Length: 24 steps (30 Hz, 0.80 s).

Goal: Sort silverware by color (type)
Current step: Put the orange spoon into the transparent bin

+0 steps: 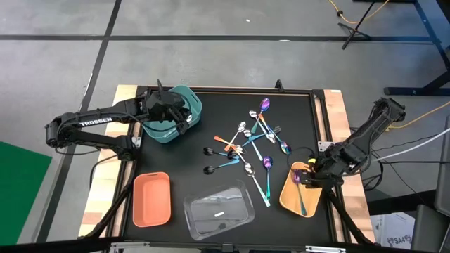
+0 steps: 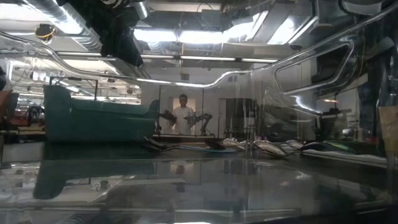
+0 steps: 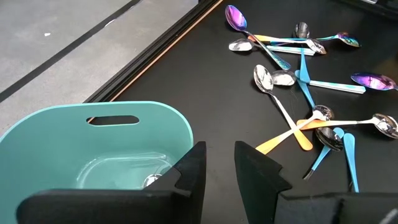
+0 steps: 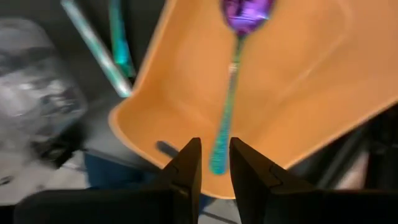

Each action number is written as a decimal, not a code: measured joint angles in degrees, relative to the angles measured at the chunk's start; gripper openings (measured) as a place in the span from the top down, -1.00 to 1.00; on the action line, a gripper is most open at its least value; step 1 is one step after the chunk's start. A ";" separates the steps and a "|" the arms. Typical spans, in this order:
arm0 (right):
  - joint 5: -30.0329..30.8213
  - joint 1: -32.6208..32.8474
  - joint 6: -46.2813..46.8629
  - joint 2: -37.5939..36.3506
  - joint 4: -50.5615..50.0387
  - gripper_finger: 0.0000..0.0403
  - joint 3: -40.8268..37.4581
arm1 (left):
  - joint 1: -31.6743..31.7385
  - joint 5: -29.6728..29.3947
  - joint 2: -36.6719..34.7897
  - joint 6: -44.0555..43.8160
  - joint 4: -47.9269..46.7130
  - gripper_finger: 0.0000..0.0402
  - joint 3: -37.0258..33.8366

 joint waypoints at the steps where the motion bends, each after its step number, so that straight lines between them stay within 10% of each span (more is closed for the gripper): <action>1: 1.09 0.00 -0.02 -0.88 0.43 0.64 0.00 | 0.00 -0.01 0.00 0.00 0.02 0.61 0.00; 24: 33.66 0.00 -13.64 -8.51 3.89 0.64 0.02 | -0.02 0.03 0.00 0.00 3.44 0.61 0.00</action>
